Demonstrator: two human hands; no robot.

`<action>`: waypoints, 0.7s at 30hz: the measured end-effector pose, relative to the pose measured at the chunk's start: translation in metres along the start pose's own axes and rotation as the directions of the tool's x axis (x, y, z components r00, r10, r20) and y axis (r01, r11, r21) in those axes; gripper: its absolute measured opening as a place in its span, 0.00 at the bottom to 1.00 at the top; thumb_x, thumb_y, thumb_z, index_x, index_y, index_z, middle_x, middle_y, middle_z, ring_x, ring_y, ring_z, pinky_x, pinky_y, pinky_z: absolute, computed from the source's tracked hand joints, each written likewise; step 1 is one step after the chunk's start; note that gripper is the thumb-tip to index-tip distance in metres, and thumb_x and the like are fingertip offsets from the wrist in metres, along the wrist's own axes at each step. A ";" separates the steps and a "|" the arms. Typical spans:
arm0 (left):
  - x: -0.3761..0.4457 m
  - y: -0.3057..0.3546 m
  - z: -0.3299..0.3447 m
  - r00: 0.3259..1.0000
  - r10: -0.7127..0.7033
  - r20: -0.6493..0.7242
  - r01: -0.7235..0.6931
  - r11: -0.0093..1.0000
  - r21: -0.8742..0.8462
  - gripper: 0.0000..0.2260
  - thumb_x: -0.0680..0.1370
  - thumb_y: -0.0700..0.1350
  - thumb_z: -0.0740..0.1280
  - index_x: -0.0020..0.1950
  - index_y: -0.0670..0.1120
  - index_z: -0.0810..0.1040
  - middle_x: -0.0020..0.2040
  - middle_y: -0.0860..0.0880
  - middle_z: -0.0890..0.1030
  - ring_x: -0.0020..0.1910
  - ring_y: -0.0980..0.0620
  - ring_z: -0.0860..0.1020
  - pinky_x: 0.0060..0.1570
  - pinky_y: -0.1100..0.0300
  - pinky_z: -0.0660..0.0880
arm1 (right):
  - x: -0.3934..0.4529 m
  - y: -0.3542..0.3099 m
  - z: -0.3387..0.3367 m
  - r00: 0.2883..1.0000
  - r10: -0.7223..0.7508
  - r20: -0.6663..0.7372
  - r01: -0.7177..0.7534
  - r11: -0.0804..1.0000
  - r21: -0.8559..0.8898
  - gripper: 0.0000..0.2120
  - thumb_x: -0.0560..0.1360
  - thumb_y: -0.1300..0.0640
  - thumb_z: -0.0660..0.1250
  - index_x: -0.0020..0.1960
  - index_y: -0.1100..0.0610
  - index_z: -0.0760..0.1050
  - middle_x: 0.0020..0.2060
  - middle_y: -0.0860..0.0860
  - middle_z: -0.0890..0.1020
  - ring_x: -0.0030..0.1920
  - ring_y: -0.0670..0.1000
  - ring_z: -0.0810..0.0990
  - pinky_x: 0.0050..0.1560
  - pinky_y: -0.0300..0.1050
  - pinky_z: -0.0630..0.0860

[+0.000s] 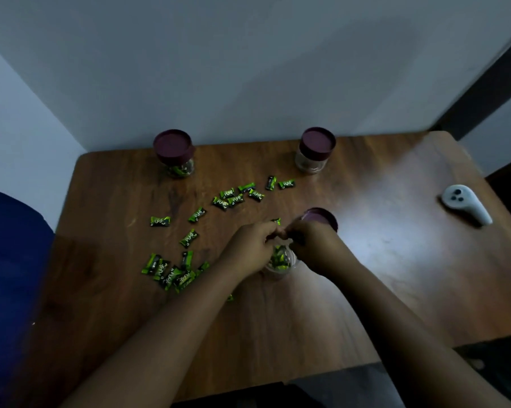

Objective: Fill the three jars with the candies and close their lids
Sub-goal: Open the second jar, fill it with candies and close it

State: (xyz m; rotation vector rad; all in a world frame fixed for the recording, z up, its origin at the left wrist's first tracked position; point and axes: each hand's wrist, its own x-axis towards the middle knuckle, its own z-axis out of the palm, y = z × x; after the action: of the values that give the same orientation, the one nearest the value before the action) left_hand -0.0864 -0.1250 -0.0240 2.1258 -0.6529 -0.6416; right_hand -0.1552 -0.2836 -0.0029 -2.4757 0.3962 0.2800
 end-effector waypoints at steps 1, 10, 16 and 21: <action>-0.001 0.002 0.000 1.000 0.005 -0.006 -0.005 1.000 0.019 0.14 0.78 0.37 0.67 0.59 0.51 0.83 0.56 0.52 0.85 0.50 0.54 0.82 0.46 0.61 0.77 | 0.000 0.000 -0.003 1.000 -0.006 0.010 0.006 1.000 -0.007 0.17 0.76 0.65 0.69 0.63 0.53 0.81 0.56 0.53 0.85 0.55 0.53 0.83 0.54 0.48 0.80; 0.002 0.005 -0.001 1.000 0.007 -0.019 -0.003 0.977 0.215 0.13 0.74 0.44 0.75 0.57 0.54 0.80 0.54 0.54 0.84 0.52 0.56 0.81 0.39 0.68 0.69 | 0.005 0.011 -0.021 0.986 -0.106 0.129 0.117 0.990 -0.079 0.18 0.77 0.64 0.70 0.65 0.51 0.77 0.57 0.50 0.83 0.56 0.50 0.82 0.55 0.48 0.82; 0.004 0.003 -0.008 0.996 -0.083 -0.021 0.084 0.994 0.075 0.16 0.71 0.47 0.78 0.57 0.56 0.80 0.56 0.57 0.83 0.49 0.62 0.81 0.40 0.66 0.73 | 0.012 0.006 -0.026 0.963 -0.190 0.192 0.200 0.979 -0.033 0.25 0.76 0.60 0.73 0.71 0.49 0.73 0.62 0.50 0.82 0.57 0.49 0.82 0.56 0.45 0.80; 0.003 -0.012 -0.029 0.970 -0.099 -0.223 0.120 0.989 0.083 0.07 0.82 0.46 0.66 0.53 0.59 0.80 0.52 0.58 0.84 0.44 0.59 0.83 0.43 0.56 0.80 | 0.017 0.010 -0.027 0.965 -0.217 0.145 0.220 0.976 -0.005 0.23 0.78 0.59 0.72 0.72 0.50 0.73 0.64 0.49 0.81 0.58 0.48 0.82 0.49 0.37 0.78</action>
State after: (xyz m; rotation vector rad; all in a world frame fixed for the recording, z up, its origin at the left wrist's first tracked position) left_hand -0.0630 -0.1041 -0.0183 2.2944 -0.4551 -0.4335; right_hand -0.1396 -0.3111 0.0087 -2.4742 0.0588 0.3694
